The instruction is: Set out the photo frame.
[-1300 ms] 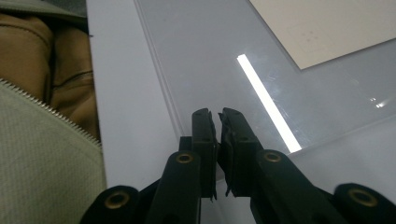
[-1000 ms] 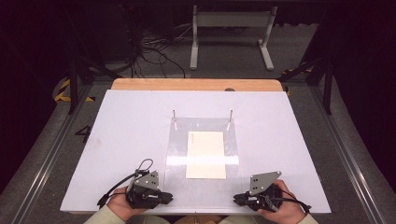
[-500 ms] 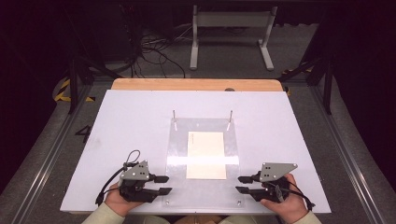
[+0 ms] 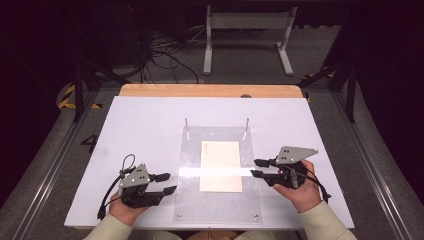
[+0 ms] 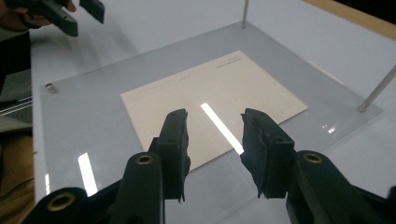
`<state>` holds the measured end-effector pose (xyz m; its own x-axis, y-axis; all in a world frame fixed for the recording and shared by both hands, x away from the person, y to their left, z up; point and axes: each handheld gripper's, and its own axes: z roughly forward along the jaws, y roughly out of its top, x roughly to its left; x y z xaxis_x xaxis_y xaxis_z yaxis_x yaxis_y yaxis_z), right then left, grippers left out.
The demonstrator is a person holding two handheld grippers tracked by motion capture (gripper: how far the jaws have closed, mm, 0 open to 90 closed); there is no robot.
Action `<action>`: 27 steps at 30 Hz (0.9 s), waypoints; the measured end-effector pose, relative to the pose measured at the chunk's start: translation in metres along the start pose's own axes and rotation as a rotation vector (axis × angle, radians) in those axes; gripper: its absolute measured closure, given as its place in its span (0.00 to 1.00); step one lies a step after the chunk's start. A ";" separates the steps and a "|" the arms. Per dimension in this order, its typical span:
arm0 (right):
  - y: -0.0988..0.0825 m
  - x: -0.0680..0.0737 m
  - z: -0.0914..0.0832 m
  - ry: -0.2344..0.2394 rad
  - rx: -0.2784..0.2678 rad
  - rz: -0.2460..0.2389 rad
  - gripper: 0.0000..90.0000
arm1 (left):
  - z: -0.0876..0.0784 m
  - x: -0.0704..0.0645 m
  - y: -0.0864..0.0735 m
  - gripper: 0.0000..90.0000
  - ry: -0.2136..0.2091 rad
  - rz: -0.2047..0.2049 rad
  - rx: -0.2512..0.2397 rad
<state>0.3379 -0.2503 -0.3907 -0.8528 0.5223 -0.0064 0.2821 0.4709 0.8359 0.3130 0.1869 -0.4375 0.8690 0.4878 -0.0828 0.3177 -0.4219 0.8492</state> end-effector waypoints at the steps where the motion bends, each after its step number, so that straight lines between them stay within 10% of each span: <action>1: 0.003 -0.004 0.001 -0.009 -0.004 -0.001 0.68 | 0.000 0.000 0.000 0.56 0.000 0.000 0.000; 12: 0.037 -0.044 0.017 -0.186 0.078 0.046 0.84 | -0.005 0.009 -0.005 0.56 0.047 -0.040 -0.032; 21: 0.049 -0.064 0.036 -0.268 0.056 0.076 0.88 | -0.006 0.010 -0.006 0.56 0.049 -0.041 -0.032; 27: 0.052 -0.076 0.038 -0.292 -0.007 0.179 0.85 | -0.006 0.011 -0.006 0.55 0.058 -0.042 -0.036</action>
<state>0.4341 -0.2386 -0.3673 -0.6277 0.7783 -0.0154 0.4121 0.3489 0.8417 0.3179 0.1992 -0.4406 0.8314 0.5484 -0.0897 0.3391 -0.3728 0.8637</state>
